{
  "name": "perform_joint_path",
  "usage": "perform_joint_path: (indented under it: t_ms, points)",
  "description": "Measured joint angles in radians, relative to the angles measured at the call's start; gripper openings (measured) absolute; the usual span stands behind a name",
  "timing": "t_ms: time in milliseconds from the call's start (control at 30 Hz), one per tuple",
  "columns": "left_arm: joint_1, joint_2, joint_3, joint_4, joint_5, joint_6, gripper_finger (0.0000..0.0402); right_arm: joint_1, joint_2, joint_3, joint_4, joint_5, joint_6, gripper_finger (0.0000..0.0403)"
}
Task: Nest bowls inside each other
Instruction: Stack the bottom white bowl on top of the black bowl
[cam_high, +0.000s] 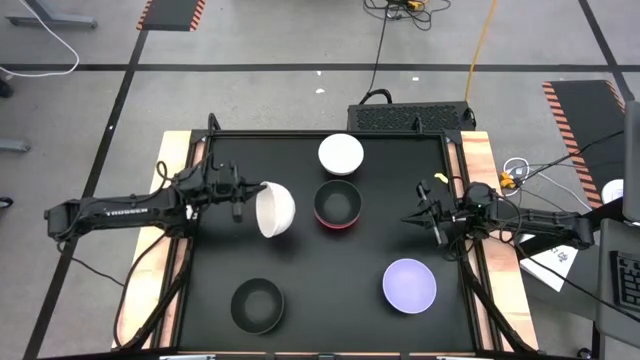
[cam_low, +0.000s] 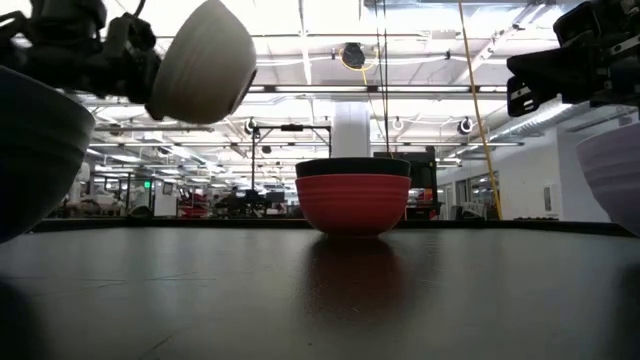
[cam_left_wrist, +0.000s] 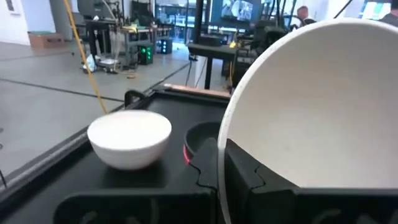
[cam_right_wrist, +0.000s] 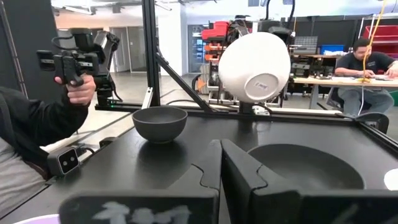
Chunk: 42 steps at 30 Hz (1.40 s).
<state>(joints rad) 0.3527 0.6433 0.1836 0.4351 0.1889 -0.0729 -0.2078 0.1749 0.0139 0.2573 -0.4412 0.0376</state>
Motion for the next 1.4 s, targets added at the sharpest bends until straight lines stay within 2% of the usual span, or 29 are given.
perform_joint_path:
  t_ms: [167,400,600,733,867,1167,1400]
  points:
    - [0.065,0.151,0.123,-0.003,0.094,0.03,0.0005,0.0,0.0,0.0,0.0,0.0,0.0,0.0]
    - [0.136,0.433,0.321,-0.008,0.219,0.046,0.0005,0.0,0.0,0.0,-0.009,0.0,0.0,0.0]
    - [0.158,0.634,0.467,-0.022,0.337,0.048,0.0005,0.0,0.0,0.0,-0.011,0.0,0.0,0.0]
    - [0.158,0.718,0.569,-0.067,0.373,0.049,0.0005,0.0,0.0,0.001,-0.023,0.0,-0.001,0.0]
    - [0.158,0.787,0.702,-0.203,0.405,0.073,0.0005,0.0,0.0,0.001,-0.024,0.0,-0.001,0.0]
    - [0.145,0.894,0.957,-0.54,0.405,0.16,0.0005,0.0,0.0,0.001,-0.024,0.0,-0.005,0.0]
    - [0.138,0.988,1.125,-0.793,0.341,0.218,0.0005,0.0,0.0,0.001,-0.025,0.0,-0.005,0.0]
